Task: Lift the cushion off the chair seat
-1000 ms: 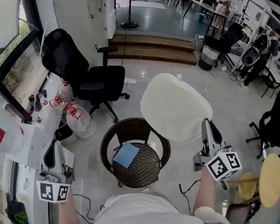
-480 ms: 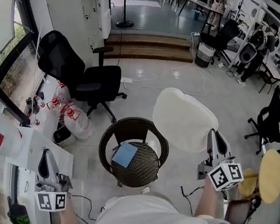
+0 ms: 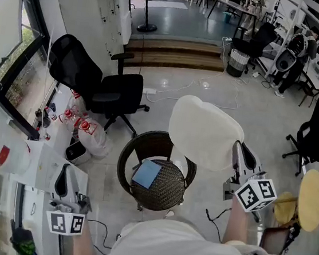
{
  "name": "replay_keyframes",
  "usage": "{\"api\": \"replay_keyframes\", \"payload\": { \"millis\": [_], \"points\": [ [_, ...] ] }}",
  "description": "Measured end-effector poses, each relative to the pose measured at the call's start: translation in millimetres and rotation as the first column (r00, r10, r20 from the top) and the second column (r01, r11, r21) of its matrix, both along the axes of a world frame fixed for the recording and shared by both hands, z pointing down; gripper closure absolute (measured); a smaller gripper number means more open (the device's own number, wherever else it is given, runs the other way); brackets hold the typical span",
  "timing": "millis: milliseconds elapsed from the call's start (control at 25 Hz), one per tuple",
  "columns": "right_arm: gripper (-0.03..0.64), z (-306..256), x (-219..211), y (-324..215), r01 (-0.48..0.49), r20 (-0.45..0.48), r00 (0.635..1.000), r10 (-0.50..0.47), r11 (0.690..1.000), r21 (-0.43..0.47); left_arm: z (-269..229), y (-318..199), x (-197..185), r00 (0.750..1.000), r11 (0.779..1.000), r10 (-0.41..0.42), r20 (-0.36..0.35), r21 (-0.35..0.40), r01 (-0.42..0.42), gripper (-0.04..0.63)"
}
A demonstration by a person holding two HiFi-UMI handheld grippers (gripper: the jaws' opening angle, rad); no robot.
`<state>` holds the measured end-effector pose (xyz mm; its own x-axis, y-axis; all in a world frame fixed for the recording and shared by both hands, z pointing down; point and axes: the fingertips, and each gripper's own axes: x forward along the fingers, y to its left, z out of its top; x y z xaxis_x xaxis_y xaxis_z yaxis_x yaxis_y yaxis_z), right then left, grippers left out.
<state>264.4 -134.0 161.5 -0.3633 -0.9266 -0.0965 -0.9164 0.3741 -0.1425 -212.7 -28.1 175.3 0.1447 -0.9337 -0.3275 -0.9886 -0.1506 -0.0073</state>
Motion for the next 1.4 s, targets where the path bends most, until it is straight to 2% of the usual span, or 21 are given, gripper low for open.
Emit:
{"api": "replay_keyframes", "payload": {
  "millis": [360, 800, 1400],
  "points": [
    [0.591, -5, -14, 24, 0.016, -0.011, 1.0, -0.015, 1.0, 0.012, 6, 17, -3, 1.0, 1.0, 0.018, -0.007, -0.02, -0.018, 0.578],
    [0.591, 13, -4, 58, -0.053, -0.012, 0.999, 0.053, 0.999, -0.009, 14, 29, 2, 0.998, 0.998, 0.06, -0.004, -0.03, -0.06, 0.578],
    [0.592, 23, -43, 80, -0.021, -0.04, 0.999, 0.02, 1.0, -0.016, 28, 44, -15, 0.996, 0.995, 0.091, -0.015, -0.05, -0.092, 0.578]
  ]
}}
